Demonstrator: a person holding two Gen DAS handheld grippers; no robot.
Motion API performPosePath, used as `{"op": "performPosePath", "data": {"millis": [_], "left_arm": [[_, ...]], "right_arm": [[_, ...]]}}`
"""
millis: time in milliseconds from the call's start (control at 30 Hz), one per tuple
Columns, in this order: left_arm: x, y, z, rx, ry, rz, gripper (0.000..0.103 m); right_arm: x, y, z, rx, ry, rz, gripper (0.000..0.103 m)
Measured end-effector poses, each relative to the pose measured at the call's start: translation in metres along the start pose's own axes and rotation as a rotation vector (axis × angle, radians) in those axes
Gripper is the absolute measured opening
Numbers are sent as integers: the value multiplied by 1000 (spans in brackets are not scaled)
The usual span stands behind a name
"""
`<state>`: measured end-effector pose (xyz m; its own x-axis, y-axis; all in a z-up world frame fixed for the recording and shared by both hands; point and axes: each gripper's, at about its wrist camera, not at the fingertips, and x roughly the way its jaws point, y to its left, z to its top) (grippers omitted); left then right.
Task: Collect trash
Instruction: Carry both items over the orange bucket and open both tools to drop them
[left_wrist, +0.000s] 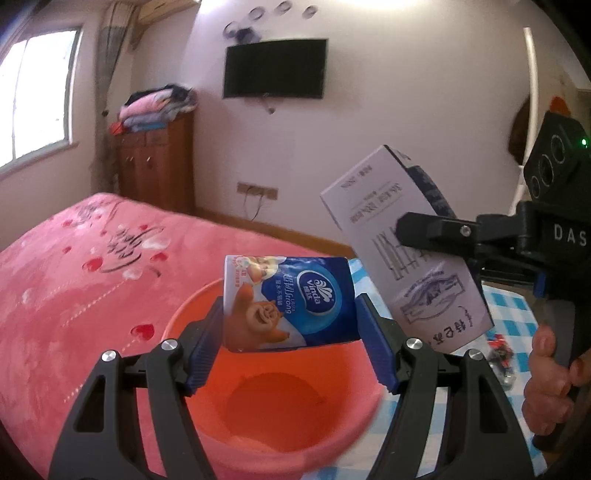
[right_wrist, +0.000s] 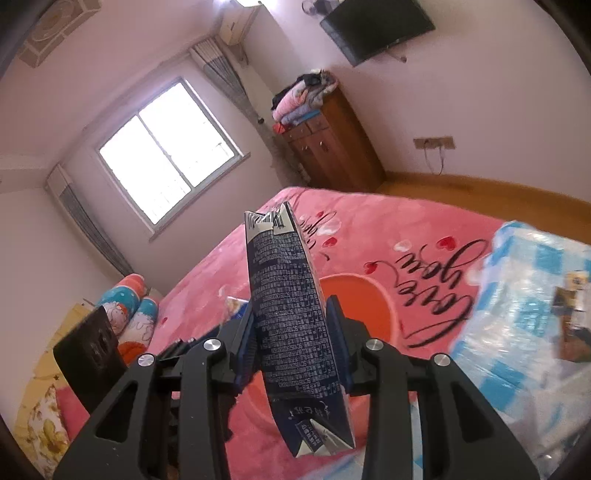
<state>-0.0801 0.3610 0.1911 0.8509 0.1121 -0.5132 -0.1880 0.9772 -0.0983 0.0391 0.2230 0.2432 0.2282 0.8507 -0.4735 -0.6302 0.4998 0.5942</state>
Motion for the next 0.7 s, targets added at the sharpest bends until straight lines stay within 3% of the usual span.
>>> {"op": "performPosePath", "data": {"millis": [167,267,300,433,600,700], "left_arm": [[24,12,-11,-11,53,52,73],[27,11,-19,-1,51,84,89],[26,9,-19,5,48,90,90],[16,7,-23,-5,26,101,92],[-4,5,-25,-33,-51,69,92],[-20,-5,-29,-27,-105,39,92]], "right_arm": [[41,-14,-1,38,74,-36,41],[43,-22,-7,55,75,-57,64],[41,-23,-8,56,61,-73,73],[14,-24,-17,47,-5,-107,79],[-28,-24,-40,-12,-129,-204,88],[-49,-24,-61,-41,-184,-254,89]]}}
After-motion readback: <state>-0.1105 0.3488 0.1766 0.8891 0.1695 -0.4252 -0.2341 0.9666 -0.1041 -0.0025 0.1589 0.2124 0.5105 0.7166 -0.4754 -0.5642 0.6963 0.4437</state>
